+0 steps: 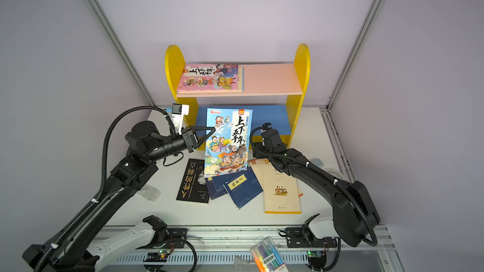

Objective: Stacking books/files
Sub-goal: Place the book at the bookshelf.

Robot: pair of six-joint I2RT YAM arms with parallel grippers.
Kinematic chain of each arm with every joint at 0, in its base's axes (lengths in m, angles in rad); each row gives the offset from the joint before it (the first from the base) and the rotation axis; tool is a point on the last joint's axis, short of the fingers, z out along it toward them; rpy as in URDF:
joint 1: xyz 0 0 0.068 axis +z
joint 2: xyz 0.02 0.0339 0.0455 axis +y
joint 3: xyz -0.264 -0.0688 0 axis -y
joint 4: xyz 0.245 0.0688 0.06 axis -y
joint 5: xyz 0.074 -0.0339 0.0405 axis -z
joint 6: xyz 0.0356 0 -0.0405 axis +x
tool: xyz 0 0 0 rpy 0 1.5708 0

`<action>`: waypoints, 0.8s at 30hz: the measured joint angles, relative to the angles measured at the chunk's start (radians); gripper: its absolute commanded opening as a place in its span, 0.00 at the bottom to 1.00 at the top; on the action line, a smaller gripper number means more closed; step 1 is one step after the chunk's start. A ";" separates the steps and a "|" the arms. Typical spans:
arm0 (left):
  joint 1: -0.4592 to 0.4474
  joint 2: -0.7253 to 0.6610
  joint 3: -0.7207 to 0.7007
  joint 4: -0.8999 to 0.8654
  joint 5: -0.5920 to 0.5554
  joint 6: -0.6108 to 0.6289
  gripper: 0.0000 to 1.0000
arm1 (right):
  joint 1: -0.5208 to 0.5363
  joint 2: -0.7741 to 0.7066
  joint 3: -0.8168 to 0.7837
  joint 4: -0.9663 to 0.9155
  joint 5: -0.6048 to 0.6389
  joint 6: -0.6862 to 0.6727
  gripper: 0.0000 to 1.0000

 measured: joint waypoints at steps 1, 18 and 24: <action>0.000 0.027 0.035 0.013 0.010 -0.003 0.00 | 0.000 -0.006 -0.006 0.000 0.002 0.000 0.74; -0.014 0.370 0.511 0.157 -0.298 -0.048 0.00 | 0.000 -0.077 -0.093 0.033 -0.006 0.000 0.74; -0.048 0.412 0.513 0.178 -0.607 -0.035 0.00 | 0.000 -0.078 -0.100 0.039 -0.029 -0.010 0.74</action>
